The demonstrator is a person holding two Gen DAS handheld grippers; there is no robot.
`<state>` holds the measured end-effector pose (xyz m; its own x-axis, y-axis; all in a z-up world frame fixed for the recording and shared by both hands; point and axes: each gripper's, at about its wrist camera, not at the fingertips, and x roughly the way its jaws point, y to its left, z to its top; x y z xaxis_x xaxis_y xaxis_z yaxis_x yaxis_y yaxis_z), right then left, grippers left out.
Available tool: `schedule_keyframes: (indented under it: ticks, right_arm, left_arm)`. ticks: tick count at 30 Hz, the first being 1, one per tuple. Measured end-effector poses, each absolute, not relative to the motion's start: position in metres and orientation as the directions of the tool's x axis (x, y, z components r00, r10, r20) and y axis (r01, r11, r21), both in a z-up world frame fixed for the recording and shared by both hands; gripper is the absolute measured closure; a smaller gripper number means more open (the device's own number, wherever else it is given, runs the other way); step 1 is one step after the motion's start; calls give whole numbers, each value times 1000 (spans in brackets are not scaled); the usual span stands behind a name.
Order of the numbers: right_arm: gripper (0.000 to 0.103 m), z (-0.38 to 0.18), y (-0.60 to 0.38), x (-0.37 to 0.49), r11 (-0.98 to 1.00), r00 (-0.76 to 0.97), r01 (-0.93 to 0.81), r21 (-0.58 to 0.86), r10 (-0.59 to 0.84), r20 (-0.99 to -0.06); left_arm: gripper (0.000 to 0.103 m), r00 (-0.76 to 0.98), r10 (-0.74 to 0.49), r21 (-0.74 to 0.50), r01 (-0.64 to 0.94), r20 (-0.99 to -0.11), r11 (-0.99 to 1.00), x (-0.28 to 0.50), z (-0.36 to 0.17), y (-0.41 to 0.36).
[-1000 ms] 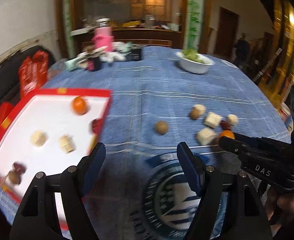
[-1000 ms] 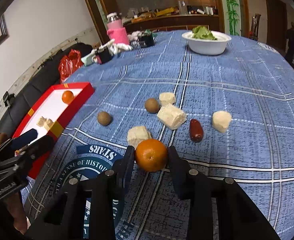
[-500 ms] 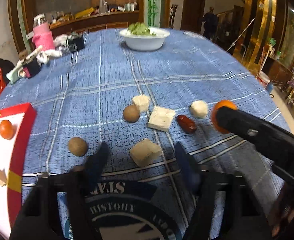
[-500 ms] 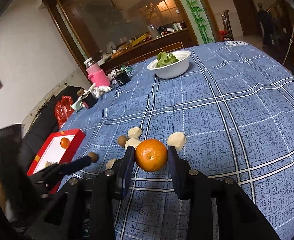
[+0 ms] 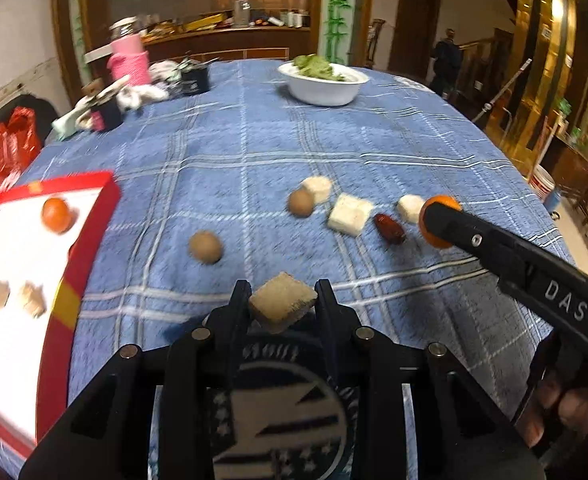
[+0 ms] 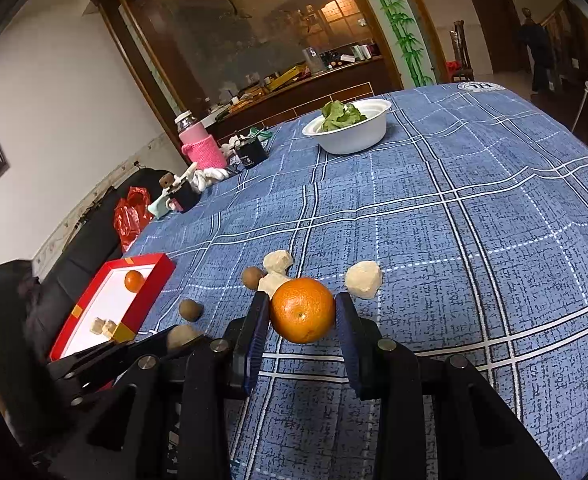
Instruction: Organize fruits
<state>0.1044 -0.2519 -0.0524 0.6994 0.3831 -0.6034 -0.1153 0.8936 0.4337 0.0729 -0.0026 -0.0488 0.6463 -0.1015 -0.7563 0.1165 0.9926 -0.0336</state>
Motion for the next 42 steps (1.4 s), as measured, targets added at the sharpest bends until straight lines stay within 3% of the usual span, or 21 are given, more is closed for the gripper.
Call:
schedule_keyframes:
  ticks: [20, 42]
  right_arm:
    - [68, -36, -217, 85, 941, 720, -178, 287, 324, -614]
    - [68, -38, -215, 86, 947, 718, -175, 269, 309, -623]
  left_arm:
    - [73, 644, 7, -30, -47, -765, 998, 63, -63, 35]
    - [73, 632, 30, 4, -43, -775, 999, 57, -68, 32]
